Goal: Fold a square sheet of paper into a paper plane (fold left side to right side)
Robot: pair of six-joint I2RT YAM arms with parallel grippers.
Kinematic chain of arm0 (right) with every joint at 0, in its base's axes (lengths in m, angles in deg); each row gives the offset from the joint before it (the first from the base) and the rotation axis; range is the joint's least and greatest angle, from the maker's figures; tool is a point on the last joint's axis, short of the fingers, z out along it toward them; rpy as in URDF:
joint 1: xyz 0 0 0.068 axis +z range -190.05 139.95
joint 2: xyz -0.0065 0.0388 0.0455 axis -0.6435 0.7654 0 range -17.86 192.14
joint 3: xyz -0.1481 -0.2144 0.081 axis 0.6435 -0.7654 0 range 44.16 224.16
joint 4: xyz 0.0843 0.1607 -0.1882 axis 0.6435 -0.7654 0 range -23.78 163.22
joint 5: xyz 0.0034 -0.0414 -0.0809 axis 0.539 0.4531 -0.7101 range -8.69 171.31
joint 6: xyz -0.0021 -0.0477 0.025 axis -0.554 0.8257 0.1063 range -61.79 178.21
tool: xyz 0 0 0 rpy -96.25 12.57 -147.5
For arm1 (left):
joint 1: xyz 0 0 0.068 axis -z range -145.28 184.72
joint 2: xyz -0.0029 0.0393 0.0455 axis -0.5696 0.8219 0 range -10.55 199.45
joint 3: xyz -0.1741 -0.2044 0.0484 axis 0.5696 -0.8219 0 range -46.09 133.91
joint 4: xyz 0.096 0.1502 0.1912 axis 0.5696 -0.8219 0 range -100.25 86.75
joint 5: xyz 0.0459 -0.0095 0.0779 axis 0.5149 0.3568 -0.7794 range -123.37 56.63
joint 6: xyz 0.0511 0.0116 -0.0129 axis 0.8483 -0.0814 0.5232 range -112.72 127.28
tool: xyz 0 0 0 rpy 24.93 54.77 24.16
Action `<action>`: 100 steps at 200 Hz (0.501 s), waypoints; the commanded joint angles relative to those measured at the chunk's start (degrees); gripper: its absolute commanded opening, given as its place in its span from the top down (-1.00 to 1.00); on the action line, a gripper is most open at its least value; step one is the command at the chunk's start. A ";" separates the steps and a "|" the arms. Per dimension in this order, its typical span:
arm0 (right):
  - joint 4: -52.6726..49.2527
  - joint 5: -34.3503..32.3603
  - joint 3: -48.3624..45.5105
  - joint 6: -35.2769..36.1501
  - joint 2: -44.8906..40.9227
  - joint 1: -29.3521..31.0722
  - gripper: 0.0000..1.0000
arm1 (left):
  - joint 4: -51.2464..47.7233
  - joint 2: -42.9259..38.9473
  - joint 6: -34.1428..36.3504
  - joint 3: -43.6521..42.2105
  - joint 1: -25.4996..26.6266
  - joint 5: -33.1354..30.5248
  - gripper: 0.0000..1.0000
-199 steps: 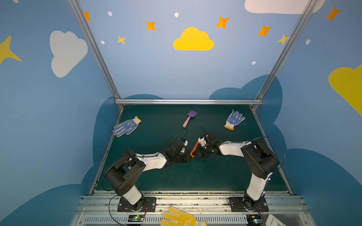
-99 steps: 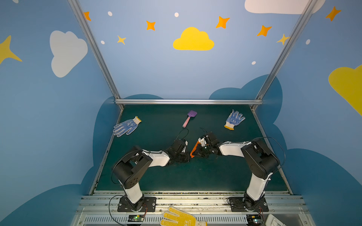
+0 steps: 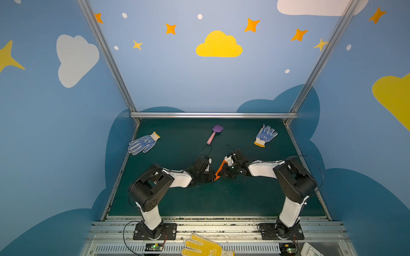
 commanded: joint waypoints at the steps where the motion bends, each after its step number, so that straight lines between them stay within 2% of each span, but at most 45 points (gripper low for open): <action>1: -4.49 -3.16 -0.06 2.87 -0.75 0.05 1.00 | -1.71 1.76 1.01 -1.60 -0.15 -0.53 0.93; 43: -7.60 -4.02 2.48 7.86 -3.89 0.23 1.00 | -2.30 1.81 1.64 -1.90 -0.16 -0.53 0.93; 100: -8.25 -3.59 3.14 8.61 -2.65 1.30 1.00 | -2.42 1.95 2.03 -1.90 -0.14 -0.37 0.93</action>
